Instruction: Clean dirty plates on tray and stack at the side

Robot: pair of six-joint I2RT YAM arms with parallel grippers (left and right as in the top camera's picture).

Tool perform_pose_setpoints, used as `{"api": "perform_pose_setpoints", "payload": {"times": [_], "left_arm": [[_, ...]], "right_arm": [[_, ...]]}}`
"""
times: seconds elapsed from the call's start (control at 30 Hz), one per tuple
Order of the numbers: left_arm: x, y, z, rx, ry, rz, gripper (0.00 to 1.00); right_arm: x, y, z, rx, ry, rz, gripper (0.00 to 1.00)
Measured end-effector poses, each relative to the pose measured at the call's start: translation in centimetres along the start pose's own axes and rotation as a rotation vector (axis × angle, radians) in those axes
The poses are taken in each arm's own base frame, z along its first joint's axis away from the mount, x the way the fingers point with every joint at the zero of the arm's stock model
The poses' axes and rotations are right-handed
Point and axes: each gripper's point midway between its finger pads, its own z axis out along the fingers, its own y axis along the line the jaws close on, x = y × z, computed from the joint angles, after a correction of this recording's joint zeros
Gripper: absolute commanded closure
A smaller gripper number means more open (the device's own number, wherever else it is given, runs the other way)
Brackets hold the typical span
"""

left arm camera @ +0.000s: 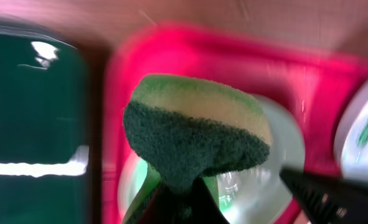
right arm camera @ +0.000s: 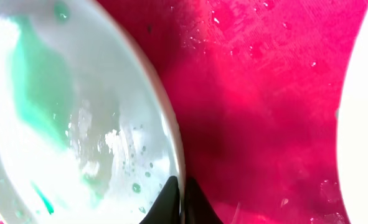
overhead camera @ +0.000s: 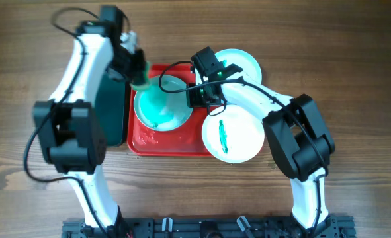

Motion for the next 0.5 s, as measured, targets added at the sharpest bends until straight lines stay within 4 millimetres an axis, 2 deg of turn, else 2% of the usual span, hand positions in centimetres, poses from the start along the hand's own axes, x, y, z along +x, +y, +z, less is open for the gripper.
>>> {"api": "perform_pose_setpoints", "payload": {"times": [0.13, 0.23, 0.27, 0.37, 0.5], "left_arm": [[-1.5, 2.8, -4.2, -0.044, -0.103, -0.100, 0.96], [-1.3, 4.4, -5.2, -0.066, -0.105, -0.151, 0.96], [-1.2, 4.9, -5.2, -0.073, -0.102, -0.164, 0.96], [-1.3, 5.9, -5.5, -0.081, -0.107, -0.189, 0.96], [-1.4, 6.3, -5.5, -0.082, -0.108, -0.200, 0.96]], "right_arm": [[0.1, -0.1, -0.1, -0.006, 0.009, -0.010, 0.96], [0.3, -0.7, -0.9, 0.047, 0.002, -0.026, 0.96], [0.1, -1.0, -1.6, 0.087, -0.015, -0.034, 0.96], [-1.8, -1.7, -5.4, 0.252, -0.161, -0.100, 0.96], [-3.4, -0.7, -9.6, 0.454, -0.340, -0.228, 0.96]]}}
